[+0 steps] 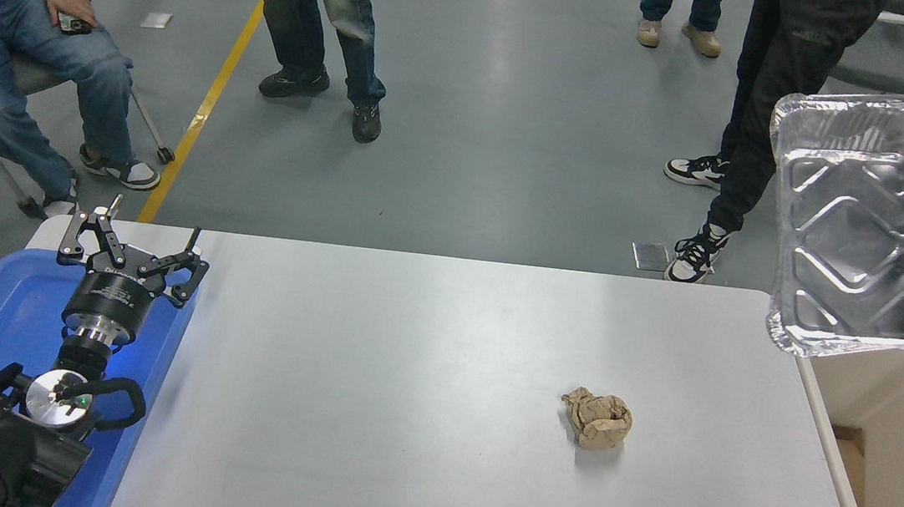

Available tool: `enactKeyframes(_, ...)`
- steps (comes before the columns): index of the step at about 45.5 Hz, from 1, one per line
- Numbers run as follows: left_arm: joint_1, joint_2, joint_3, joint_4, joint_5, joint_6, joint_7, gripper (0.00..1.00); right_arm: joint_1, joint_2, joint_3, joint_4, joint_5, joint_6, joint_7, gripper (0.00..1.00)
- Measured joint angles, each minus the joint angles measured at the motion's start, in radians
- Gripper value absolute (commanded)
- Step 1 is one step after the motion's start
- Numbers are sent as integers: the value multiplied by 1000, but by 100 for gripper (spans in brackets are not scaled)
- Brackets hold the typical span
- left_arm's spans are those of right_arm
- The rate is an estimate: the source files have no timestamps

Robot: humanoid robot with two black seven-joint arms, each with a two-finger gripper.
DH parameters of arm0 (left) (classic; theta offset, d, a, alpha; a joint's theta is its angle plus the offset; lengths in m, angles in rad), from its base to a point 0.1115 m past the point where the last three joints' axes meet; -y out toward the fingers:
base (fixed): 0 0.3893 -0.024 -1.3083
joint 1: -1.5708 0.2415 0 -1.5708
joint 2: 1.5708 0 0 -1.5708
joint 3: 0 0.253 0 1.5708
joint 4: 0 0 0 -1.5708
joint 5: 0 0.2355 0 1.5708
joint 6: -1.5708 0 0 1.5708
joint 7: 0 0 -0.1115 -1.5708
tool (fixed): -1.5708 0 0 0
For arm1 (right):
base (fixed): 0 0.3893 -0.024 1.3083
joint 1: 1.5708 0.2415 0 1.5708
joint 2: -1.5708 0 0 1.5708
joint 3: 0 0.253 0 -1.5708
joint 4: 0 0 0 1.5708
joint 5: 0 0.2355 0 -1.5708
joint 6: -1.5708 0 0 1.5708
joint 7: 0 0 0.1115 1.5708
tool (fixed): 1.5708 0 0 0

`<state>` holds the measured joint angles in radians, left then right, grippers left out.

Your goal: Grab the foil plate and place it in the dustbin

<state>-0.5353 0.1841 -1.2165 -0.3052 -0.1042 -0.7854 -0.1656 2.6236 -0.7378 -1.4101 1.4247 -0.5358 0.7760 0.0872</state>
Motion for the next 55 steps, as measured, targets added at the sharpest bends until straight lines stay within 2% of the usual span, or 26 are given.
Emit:
enactKeyframes(10,1,0,0,0,-1,0,-1,99,-33,-22,-5,-70,-39,6,2,0)
enactKeyframes(20,1,0,-1,0,-1,0,-2,99,-171,-115,18,-163,-192,-10,3,0)
enactKeyframes(26,1,0,-2,1,-2,0,-2,99,-376,-185,59,-253,-293,-139,3,0)
enactKeyframes(33,1,0,-3,1,-2,0,-2,99,-669,-216,154,-378,-335,-314,2,0)
enactKeyframes(38,1,0,-3,0,-1,0,-2,99,-991,-197,314,-533,-352,-466,1,0)
enactKeyframes(55,0,0,-2,0,-1,0,-2,99,-1269,-23,742,-955,-361,-685,-9,0)
